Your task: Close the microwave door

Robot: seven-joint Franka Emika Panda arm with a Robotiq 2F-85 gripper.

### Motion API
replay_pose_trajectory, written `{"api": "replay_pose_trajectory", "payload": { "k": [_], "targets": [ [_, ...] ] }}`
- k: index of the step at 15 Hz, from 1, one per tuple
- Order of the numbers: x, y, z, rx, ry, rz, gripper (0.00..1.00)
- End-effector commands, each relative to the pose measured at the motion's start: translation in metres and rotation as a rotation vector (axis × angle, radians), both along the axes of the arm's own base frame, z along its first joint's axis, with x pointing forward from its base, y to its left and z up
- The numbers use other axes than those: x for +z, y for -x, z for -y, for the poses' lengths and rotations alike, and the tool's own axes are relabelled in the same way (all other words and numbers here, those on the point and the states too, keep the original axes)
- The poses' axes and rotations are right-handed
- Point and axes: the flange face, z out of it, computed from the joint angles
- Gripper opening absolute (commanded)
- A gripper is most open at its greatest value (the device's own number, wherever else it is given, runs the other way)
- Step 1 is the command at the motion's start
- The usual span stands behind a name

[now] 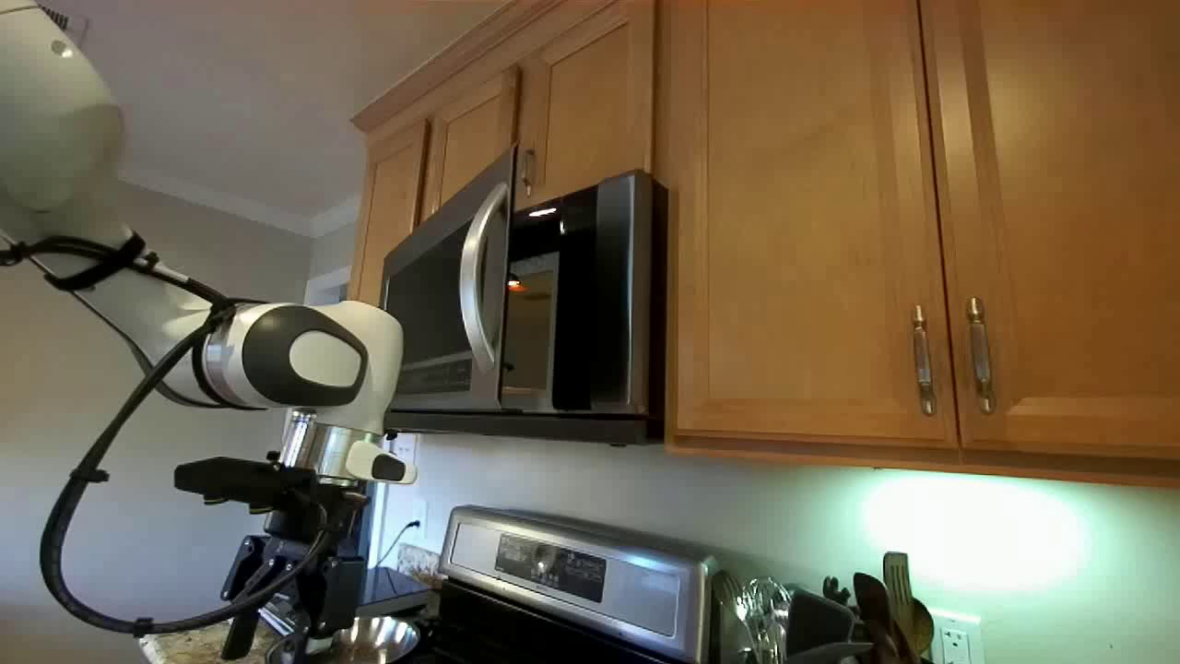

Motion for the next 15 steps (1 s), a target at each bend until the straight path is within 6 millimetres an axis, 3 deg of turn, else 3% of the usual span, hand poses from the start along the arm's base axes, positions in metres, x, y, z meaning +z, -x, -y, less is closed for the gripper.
{"api": "replay_pose_trajectory", "payload": {
  "k": [1,7,9,13,15],
  "targets": [
    [0.000,0.000,0.000,0.000,0.000,0.000,1.00],
    [0.006,-0.004,0.003,-0.011,0.007,0.026,1.00],
    [0.019,-0.008,0.005,-0.029,0.047,0.070,1.00],
    [0.067,-0.022,-0.004,-0.071,0.162,0.175,1.00],
    [0.097,-0.028,-0.014,-0.092,0.196,0.249,0.72]
  ]
}}
